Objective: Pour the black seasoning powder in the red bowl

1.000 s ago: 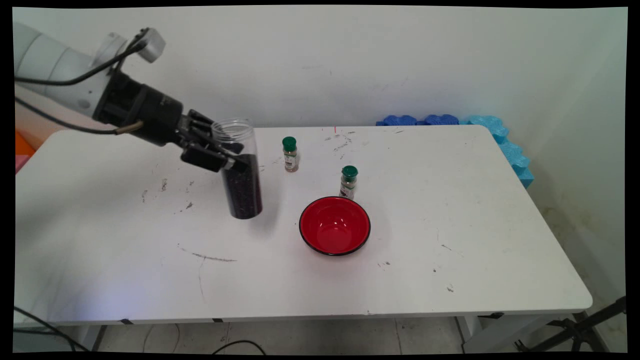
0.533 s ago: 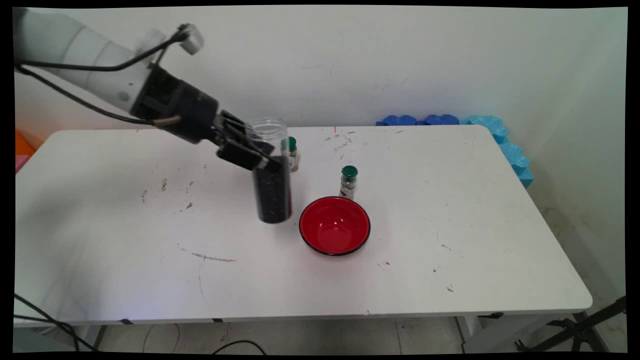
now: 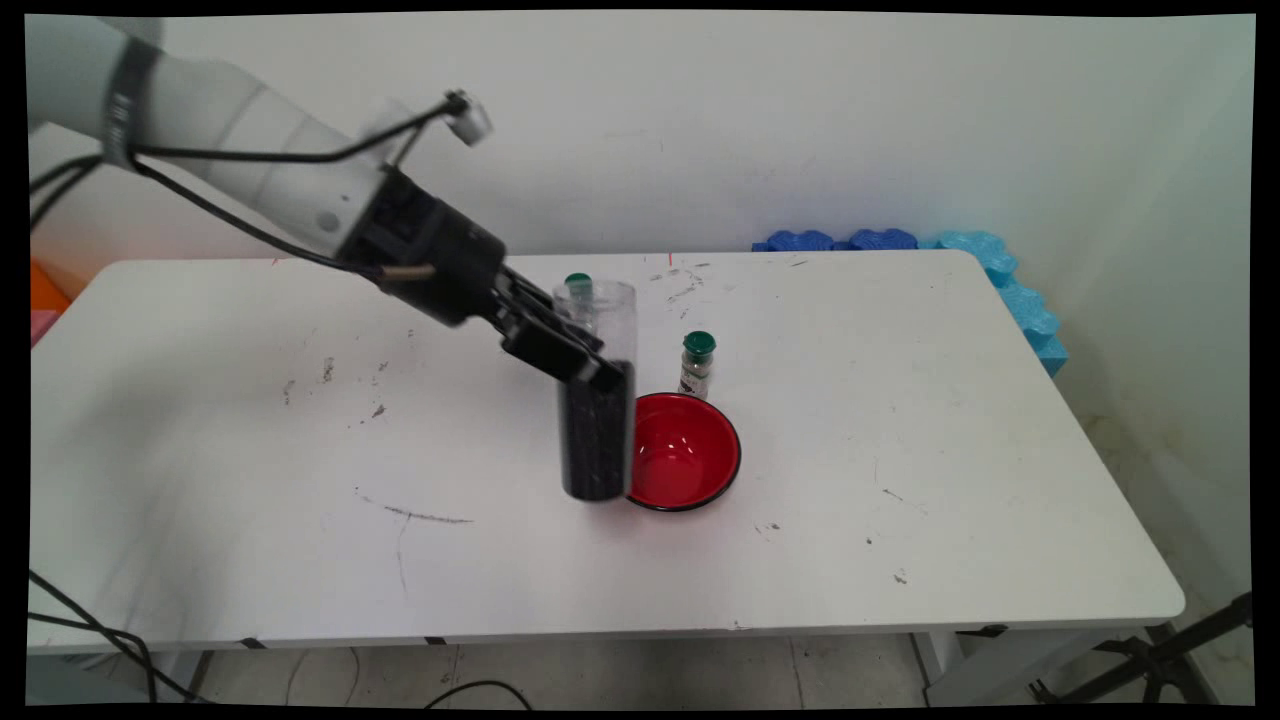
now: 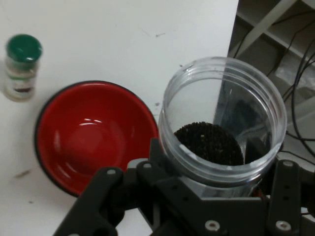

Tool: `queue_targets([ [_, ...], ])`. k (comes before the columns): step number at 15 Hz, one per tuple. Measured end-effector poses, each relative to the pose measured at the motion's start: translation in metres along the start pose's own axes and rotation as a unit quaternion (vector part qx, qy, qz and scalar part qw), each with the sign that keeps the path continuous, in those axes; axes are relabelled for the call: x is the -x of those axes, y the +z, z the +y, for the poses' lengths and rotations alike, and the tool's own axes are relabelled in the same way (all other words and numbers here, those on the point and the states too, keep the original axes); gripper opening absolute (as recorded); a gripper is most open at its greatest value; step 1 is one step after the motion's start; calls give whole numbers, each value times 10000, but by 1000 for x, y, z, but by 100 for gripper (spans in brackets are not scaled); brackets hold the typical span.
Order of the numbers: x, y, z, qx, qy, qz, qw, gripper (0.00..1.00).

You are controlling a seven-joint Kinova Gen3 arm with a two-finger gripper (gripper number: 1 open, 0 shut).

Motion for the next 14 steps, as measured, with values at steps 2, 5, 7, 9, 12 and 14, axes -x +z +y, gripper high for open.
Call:
queue_targets([
  [2,-1,16,4,59,-228,-88,9997,0],
  [5,0,38,5,94,-580,-185,9981,0],
  [7,1,50,3,106,-721,-207,9971,0],
  [9,1,63,1,107,-889,-199,9958,0],
  [12,3,79,-2,138,-1223,-241,9921,0],
  [14,4,87,-3,182,-1456,-278,9888,0],
])
